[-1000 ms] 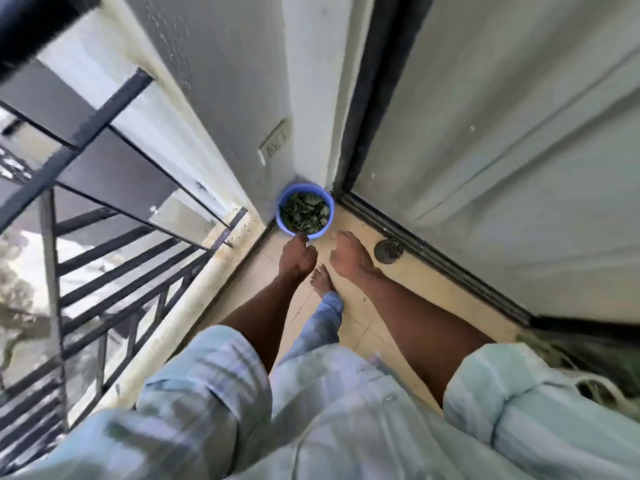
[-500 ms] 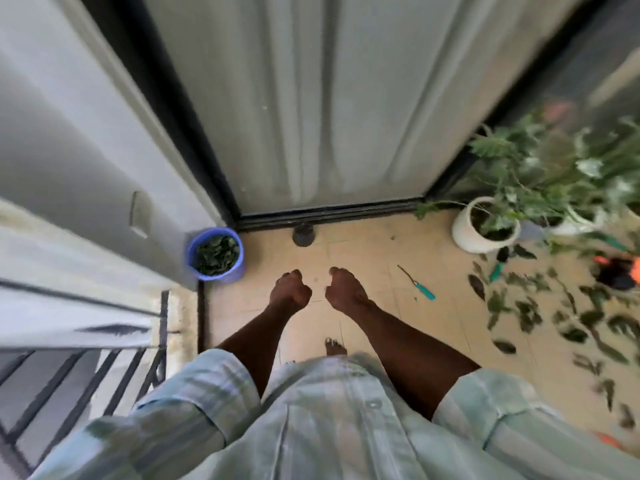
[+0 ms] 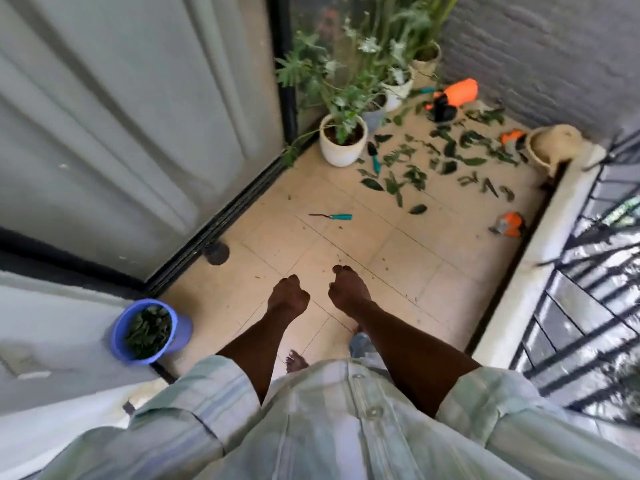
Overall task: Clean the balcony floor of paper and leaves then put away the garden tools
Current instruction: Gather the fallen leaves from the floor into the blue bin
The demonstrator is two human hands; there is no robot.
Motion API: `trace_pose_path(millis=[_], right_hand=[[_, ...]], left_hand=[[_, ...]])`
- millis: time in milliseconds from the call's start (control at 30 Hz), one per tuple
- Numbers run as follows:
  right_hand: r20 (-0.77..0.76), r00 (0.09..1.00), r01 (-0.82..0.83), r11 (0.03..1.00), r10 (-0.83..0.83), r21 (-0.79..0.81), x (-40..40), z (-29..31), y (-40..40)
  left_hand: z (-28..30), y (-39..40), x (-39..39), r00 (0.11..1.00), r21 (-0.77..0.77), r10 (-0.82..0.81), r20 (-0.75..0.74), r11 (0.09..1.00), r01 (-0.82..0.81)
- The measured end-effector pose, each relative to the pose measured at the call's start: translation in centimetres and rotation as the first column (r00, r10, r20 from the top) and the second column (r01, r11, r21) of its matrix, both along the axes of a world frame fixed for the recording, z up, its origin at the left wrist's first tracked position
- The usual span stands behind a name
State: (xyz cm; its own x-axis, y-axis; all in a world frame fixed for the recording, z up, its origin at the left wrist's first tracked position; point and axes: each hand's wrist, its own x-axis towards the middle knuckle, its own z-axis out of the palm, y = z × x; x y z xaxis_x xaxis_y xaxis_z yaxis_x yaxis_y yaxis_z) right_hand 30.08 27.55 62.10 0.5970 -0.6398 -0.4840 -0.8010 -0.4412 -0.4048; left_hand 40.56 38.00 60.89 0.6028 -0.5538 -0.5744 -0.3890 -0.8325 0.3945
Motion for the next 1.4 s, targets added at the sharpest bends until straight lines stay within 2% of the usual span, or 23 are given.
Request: trace_pose_path(millis=[100,333,600,833,967,1200,1400], right_hand=[[-0.006,0.99,0.143,0.99,-0.143,-0.013,-3.7,-0.1,-1.7],[0.008,0.956,0.294,0.956,-0.294,0.011,-11.0,-0.3,-7.6],[-0.02,0.926,0.377,0.926,-0.378,-0.027,-21.8,-0.2,-20.4],[0.008,0.899,0.439,0.897,-0.439,-0.053,-28.0,0.2,-28.8],[0.017,0.896,0.444,0.894,-0.444,-0.052,-29.2,-0.5,-32.9],[0.004,0.896,0.444,0.895,-0.444,-0.037,-28.3,-1.8,-44.5],[-0.047,0.886,0.461,0.887,-0.462,-0.042,-26.0,-1.8,-55.8]], left_hand=[[0.2,-2.6,-2.2,0.993,0.002,-0.117,-0.002,0.993,0.117],[0.0,-9.9,-7.1,0.97,0.031,-0.241,0.014,0.97,0.241],[0.2,-23.9,-17.1,0.949,-0.012,-0.316,0.005,0.949,0.316],[0.5,-34.1,-23.5,0.911,-0.038,-0.412,0.027,0.91,0.413],[0.1,-39.1,-24.4,0.895,-0.014,-0.445,0.036,0.895,0.446],[-1.5,-50.2,-23.0,0.928,0.012,-0.372,0.016,0.928,0.371],[-1.4,-61.9,-19.7,0.947,0.025,-0.311,-0.079,0.949,0.314]])
